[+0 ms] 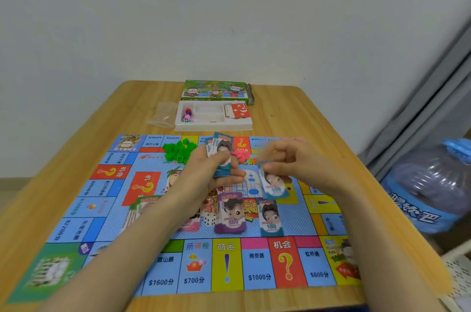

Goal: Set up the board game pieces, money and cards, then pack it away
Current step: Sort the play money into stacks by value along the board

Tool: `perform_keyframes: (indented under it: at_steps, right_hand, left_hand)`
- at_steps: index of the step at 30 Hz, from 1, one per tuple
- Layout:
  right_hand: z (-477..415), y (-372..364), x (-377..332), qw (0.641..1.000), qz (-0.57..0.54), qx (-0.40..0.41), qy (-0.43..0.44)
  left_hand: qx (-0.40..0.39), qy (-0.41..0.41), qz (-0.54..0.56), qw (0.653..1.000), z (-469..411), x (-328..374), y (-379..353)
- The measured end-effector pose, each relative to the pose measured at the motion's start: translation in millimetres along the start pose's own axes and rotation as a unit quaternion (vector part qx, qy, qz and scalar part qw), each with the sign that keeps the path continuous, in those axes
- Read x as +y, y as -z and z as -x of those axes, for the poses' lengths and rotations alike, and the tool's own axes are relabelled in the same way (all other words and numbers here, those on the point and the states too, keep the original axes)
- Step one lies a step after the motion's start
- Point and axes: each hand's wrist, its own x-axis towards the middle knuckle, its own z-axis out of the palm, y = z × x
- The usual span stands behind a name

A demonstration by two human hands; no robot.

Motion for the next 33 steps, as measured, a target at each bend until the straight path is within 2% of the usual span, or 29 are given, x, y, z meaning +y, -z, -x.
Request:
perform_keyframes:
  at_steps: [3, 10, 23, 28, 30, 33]
  right_hand:
    - [2.4, 3.3, -1.6, 0.994, 0.028, -0.088, -0.055]
    - [0.3, -3.5, 1.3, 0.978, 0.11, -0.141, -0.11]
    - [-4.5, -10.1, 8.2, 0.966, 0.205, -0.128, -0.095]
    - [-2.0, -10.6, 6.1, 0.968, 0.22, -0.095, -0.07]
    - [-2.2, -12.0, 3.7, 0.981, 0.191, -0.034, -0.021]
    - [-4.6, -13.9, 1.2, 0.992, 0.077, 0.094, 0.046]
  left_hand:
    - [-0.004, -0.001, -0.004, 1.0, 0.1, -0.1, -0.7]
    - [-0.004, -0.003, 0.003, 1.0, -0.1, 0.4, -1.2]
    - [-0.011, 0.0, 0.013, 1.0, 1.9, 2.7, -0.9]
    - [-0.02, 0.0, 0.011, 1.0, 2.8, 3.4, -0.7]
    - [-0.033, -0.005, 0.003, 0.999, 3.5, 2.7, 0.3]
    - [-0.054, 0.003, 0.006, 0.999, 4.6, 2.7, 1.3]
